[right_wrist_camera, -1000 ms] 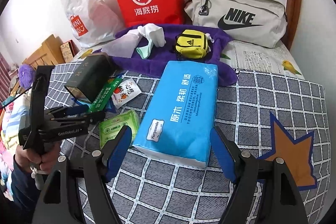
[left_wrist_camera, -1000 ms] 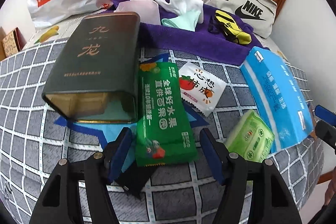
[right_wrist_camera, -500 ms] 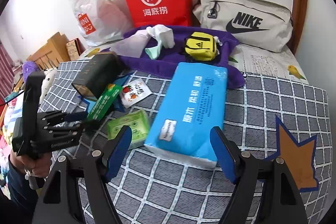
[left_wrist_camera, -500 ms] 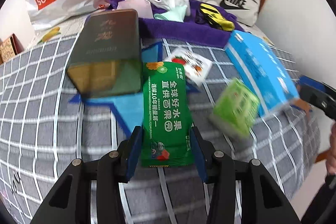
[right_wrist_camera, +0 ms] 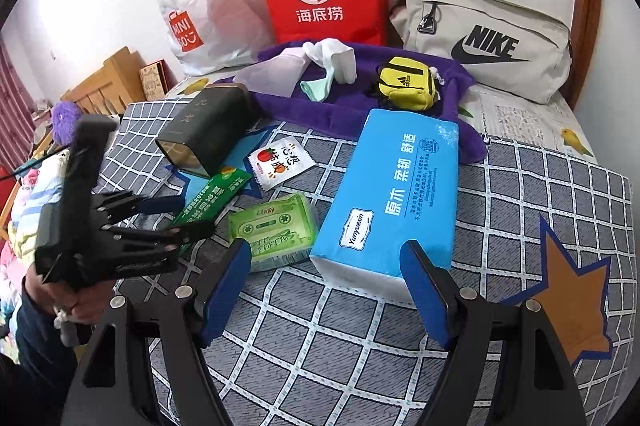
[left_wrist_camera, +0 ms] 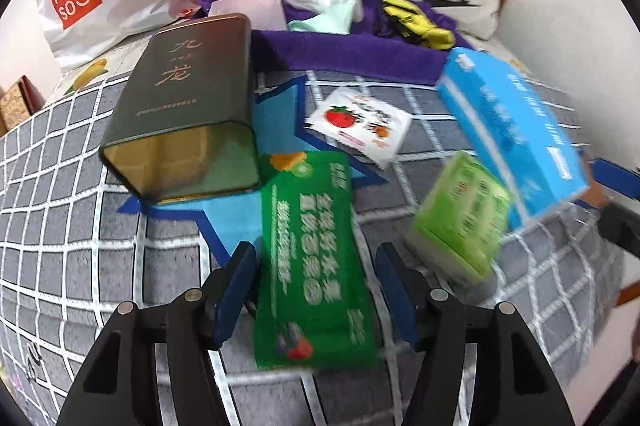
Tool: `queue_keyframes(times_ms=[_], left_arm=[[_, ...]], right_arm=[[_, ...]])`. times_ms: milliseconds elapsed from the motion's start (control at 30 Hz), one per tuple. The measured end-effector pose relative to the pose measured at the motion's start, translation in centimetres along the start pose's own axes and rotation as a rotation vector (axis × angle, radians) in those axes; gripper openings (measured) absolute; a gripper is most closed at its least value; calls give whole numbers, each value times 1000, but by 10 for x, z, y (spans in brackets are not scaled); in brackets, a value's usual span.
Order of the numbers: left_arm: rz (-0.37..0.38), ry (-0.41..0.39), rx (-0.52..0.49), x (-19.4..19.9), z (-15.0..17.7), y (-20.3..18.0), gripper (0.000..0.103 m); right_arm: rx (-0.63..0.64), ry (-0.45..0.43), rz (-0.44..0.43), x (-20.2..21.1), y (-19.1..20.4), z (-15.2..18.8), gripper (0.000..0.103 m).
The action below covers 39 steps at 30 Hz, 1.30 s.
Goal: Organize soft objects
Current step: 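Grasp the green snack packet with the left gripper, then grasp the green tissue pack with the right gripper while the left lifts the snack packet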
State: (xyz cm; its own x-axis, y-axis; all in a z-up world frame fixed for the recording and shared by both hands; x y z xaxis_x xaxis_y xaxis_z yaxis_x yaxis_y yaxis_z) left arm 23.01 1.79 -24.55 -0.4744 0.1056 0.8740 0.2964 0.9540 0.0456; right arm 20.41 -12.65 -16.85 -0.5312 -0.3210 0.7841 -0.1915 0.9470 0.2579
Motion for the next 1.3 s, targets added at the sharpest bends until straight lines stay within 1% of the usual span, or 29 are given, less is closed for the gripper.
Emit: queue_keyframes(times_ms=[67,100,133,167,233,333,533,600,667,833,933,1033,1100,1167,1267,1300], left_arm=[[-22,-10,-15,-4,-4,0,60],[-30,-14,-25,-4,-5,0,53],[-36,-20,-33,-4,-6,-1,43],[-31,-23,-33,-4,-7,-1,42],[-20,-25,-35,-2,-7,-2,36],[-7,-34,-36,2,-7,-2,32],[22,-82,-26,27,-9,6,29],[53,-92,-18,34,-7,8,29],[66,-105,-17,40,-4,10,29],[64,-116,6,48,5,18,29],[63,-112,37,51,14,31,29],[52,-114,60,55,22,40,29],[41,-118,79,58,27,50,29],[28,-115,105,58,32,60,29],[22,-115,127,57,36,71,29],[21,-116,133,57,37,74,29]], right_arm=[[4,1,1,0,0,1,77],[6,3,4,0,1,2,77],[7,5,5,0,1,2,77],[9,8,8,0,1,2,77],[12,10,12,0,2,3,77],[18,6,10,1,7,0,77],[41,4,-2,2,23,-1,77],[53,9,-7,-1,29,0,77],[74,24,-18,-6,38,3,77],[155,46,-4,-22,59,11,77],[189,66,-24,-32,72,18,77],[220,75,-10,-41,80,23,77],[237,82,-19,-47,89,26,77],[255,80,-30,-49,96,27,77],[297,59,1,-56,104,27,77],[301,59,7,-59,105,27,75]])
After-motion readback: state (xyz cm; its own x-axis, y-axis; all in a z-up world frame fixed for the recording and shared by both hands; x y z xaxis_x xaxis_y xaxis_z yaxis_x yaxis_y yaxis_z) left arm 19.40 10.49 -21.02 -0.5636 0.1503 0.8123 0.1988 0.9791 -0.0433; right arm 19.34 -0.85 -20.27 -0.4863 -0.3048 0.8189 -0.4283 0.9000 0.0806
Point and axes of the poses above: each gripper's, at about its wrist camera, not at the fingertips, and x roughly against the way its jaws point, y to its left, z to its underside, the point moved 10 cm from there along -x, roughly the way its jaws point, and after that the axes turned 11 degrees about -x, right-handed, at the moved point
